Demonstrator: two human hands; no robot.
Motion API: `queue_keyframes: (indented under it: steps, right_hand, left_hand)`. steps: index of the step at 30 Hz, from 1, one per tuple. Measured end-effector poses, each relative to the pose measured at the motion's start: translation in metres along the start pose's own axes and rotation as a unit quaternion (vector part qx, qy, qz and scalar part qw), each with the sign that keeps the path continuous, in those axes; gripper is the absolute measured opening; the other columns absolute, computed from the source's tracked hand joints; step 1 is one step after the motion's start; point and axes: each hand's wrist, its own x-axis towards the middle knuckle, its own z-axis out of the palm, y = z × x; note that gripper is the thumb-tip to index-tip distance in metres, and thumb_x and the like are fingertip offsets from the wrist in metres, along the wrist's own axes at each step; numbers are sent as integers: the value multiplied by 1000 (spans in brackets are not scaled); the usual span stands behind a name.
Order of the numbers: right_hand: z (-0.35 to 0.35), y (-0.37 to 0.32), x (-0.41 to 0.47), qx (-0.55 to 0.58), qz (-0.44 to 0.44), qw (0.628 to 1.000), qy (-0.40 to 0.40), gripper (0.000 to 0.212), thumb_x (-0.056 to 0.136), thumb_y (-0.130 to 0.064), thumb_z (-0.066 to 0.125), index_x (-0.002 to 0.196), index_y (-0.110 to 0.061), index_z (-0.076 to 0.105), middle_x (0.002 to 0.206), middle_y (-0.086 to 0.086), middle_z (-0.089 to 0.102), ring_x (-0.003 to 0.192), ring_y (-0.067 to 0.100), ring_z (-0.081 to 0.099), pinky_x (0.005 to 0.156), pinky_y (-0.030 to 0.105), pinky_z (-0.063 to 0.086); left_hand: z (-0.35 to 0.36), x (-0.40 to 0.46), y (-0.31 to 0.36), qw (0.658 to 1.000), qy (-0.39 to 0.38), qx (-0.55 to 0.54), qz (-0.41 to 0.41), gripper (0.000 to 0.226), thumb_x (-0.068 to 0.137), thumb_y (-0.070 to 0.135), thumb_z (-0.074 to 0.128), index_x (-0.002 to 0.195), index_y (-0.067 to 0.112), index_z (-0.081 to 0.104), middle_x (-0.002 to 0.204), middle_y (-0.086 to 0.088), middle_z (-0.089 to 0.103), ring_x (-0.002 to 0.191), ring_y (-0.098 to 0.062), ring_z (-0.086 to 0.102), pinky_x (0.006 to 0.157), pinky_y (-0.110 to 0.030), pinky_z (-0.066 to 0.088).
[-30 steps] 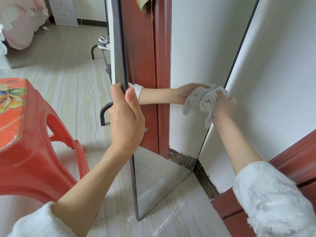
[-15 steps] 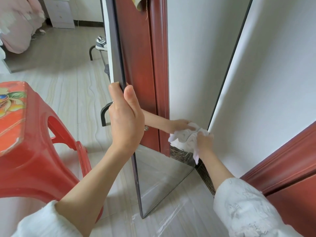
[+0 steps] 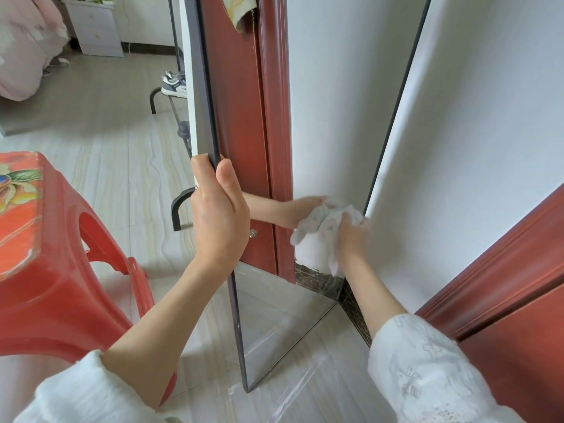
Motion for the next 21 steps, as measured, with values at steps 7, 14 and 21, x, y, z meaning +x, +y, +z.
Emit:
queue_keyframes:
  steps: [7,14,21]
  right_hand:
    - [-20,-12,24,-11,8,1000,-4,25,90,-21,52,111,-8,55,106,11,60,89,22,55,76,28,40]
    - [-3,-109,31,114,-209,971,16,2,91,-16,49,90,-15,48,74,-9,53,64,3,52,55,7,41]
    - [-8,3,54,56,-32,998,24,15,94,-20,49,105,-10,51,99,7,55,92,21,55,81,29,43]
  left_hand:
    - [0,-1,0,1000,-4,-2,-7,21,97,28,20,89,12,31,57,8,31,48,-2,37,45,-21,26]
    - [1,1,-1,1000,4,2,-7,24,95,32,18,87,13,30,52,5,27,43,-8,33,43,-24,23]
    - [2,-2,0,1000,17,5,-3,22,96,29,20,87,12,31,53,9,28,44,-2,37,44,-18,28]
